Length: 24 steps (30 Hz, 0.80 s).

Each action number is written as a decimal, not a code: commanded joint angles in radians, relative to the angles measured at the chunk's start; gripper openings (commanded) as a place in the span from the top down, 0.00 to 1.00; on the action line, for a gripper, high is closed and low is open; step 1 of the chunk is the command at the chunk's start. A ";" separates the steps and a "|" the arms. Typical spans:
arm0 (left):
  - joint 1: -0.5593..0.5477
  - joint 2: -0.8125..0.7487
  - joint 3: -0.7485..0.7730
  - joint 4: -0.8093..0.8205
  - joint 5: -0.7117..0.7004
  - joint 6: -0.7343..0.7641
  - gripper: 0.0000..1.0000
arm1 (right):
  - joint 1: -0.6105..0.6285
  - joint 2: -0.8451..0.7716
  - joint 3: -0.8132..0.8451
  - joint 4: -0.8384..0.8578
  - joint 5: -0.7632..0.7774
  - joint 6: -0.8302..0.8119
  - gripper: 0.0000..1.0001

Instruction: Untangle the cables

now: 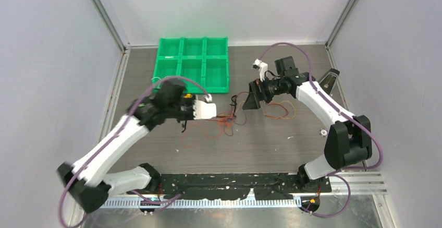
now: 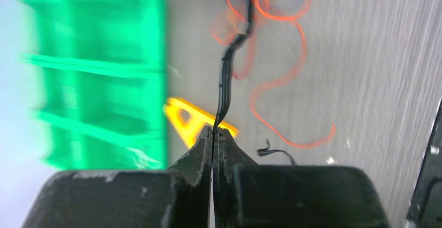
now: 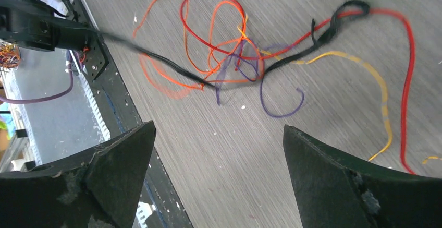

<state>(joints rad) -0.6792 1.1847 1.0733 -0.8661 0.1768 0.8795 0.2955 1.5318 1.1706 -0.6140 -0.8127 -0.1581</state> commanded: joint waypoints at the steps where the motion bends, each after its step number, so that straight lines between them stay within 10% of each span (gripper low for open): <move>1: 0.036 -0.196 0.268 -0.094 0.244 -0.111 1.00 | -0.011 -0.123 0.102 0.015 -0.014 -0.052 0.00; 8: 0.225 -0.125 0.684 0.075 0.591 -0.523 1.00 | -0.051 -0.200 0.295 -0.024 -0.052 -0.101 0.05; 24: 0.234 -0.079 0.643 0.310 0.529 -0.625 1.00 | 0.115 -0.240 0.249 0.197 -0.113 0.065 0.05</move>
<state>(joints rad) -0.4610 1.1240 1.7428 -0.6598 0.7570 0.2611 0.4030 1.2808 1.4506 -0.4480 -0.9474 -0.1074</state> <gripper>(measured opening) 0.009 0.954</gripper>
